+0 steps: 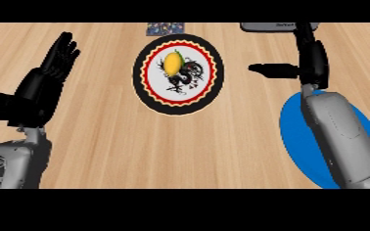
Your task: Pick the lemon from the plate and place it in the plate
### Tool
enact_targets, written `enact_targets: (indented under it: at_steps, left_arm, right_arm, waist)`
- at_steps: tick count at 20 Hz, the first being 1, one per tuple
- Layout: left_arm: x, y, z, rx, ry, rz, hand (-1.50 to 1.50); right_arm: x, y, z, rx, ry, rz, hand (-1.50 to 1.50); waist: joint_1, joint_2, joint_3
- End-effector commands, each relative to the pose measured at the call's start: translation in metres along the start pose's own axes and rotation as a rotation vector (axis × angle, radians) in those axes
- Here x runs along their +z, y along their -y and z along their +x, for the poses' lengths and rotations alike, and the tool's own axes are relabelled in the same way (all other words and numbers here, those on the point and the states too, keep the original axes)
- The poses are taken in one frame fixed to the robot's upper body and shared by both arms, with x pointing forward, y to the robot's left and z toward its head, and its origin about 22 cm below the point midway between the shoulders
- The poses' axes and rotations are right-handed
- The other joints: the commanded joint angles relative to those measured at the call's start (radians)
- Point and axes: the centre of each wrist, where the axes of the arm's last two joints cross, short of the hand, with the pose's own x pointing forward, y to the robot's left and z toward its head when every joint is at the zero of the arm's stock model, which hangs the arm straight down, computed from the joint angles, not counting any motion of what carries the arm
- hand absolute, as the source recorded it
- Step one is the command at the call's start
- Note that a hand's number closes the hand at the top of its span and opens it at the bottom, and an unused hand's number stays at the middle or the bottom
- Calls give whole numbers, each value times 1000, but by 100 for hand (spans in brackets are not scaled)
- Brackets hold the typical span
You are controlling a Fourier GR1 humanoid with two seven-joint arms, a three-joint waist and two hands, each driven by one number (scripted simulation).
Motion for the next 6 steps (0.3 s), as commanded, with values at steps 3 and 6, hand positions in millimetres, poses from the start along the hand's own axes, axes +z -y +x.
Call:
enact_targets:
  at_steps: [3, 6]
  left_arm:
    - [0, -9, -1, 10, 3, -7, 0]
    - [11, -27, -8, -13, 4, 4, 0]
  right_arm:
    - [19, 38, -9, 22, 26, -11, -150]
    - [21, 48, -26, 96, 38, -40, -150]
  waist:
    - [6, 2, 0]
    - [10, 3, 0]
